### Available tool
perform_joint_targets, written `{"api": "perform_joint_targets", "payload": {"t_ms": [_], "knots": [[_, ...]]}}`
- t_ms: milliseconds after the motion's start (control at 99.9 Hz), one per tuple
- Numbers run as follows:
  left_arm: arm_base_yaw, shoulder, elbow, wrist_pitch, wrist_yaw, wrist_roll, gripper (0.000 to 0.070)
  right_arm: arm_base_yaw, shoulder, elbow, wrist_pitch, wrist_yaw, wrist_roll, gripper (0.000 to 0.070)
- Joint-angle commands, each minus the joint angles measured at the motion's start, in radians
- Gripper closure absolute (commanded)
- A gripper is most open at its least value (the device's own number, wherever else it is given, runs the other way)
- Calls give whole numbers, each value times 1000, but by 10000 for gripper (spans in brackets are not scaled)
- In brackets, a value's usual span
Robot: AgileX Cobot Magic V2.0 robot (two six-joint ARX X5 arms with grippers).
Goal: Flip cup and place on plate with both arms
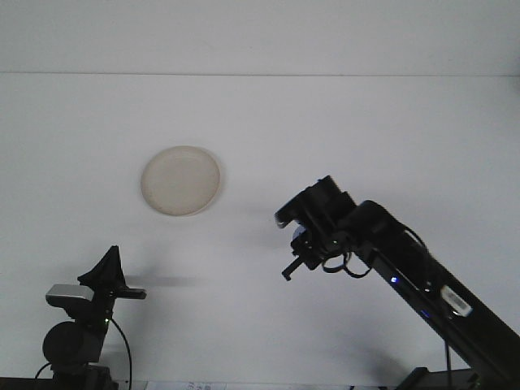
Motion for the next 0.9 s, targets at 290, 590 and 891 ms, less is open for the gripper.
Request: {"api": "perform_joint_targets", "payload": {"t_ms": [290, 590, 891], "knots": [[0, -2, -19, 10, 3, -2, 688, 171, 203, 23, -5, -45, -13, 700], [0, -2, -19, 10, 3, -2, 688, 214, 268, 23, -22, -45, -34, 700], [0, -2, -19, 10, 3, -2, 688, 215, 304, 27, -12, -45, -34, 374]]}}
